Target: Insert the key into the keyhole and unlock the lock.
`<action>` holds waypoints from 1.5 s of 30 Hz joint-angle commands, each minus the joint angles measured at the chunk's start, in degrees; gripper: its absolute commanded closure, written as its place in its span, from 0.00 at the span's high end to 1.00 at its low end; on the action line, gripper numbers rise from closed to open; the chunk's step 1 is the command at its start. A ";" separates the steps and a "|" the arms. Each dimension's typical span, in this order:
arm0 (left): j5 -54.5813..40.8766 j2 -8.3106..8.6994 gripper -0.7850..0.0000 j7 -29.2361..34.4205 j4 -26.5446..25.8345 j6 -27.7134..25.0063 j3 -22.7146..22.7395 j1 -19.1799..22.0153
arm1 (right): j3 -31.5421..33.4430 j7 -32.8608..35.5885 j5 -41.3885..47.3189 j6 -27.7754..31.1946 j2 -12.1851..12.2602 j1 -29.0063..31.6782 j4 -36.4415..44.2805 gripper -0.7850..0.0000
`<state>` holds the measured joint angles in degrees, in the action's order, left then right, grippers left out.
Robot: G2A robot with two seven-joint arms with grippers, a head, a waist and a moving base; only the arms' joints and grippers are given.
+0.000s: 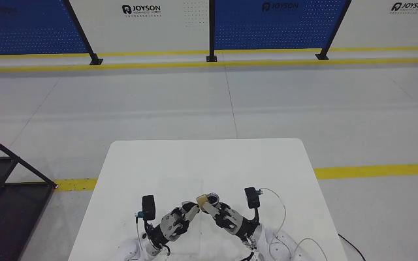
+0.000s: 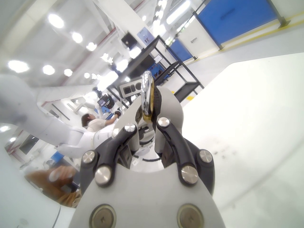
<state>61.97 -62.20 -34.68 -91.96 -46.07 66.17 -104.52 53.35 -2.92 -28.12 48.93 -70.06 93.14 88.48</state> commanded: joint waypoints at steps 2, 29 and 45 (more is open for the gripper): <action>6.15 -0.21 0.00 -5.39 0.17 4.16 -0.36 -0.30 | -0.09 -0.11 -0.04 -0.17 -0.02 0.02 0.01 0.00; 25.34 -1.66 0.05 -22.56 5.63 29.32 -5.52 2.46 | -0.16 0.03 0.19 -0.11 -0.01 -0.06 -0.02 0.00; 4.19 2.53 1.00 -16.36 4.04 4.98 12.71 -8.26 | -3.46 9.80 2.82 -12.37 -1.17 -6.23 -6.60 0.00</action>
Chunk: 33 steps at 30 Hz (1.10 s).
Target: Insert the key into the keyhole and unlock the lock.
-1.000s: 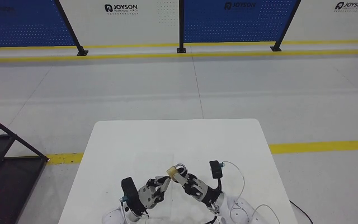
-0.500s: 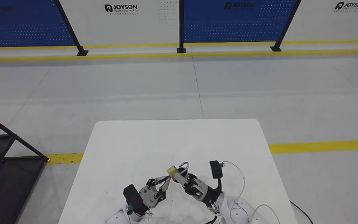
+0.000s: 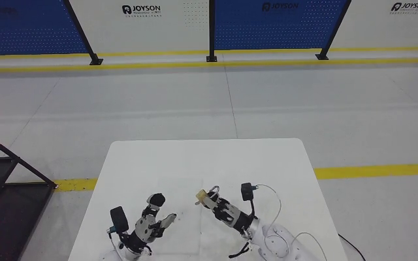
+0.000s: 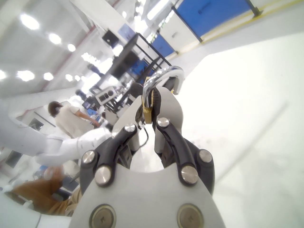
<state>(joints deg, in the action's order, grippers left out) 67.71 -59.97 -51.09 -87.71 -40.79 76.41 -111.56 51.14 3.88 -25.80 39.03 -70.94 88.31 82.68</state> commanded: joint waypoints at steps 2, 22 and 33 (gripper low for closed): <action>-3.01 0.56 1.00 -0.17 -0.24 2.01 5.59 -2.57 | -4.04 7.37 0.80 -6.42 -1.09 -3.97 -2.63 0.00; -5.27 0.33 1.00 0.52 2.38 3.60 6.73 -2.66 | -16.42 16.09 -7.57 -29.91 -6.55 -14.44 -10.22 1.00; -5.27 0.33 1.00 0.52 2.38 3.60 6.73 -2.66 | -10.08 22.27 -23.98 -37.62 -1.47 -5.03 10.34 1.00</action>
<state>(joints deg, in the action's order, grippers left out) 62.43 -59.63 -50.57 -85.34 -37.19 83.14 -114.21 39.89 25.62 -48.04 1.23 -73.14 81.52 89.90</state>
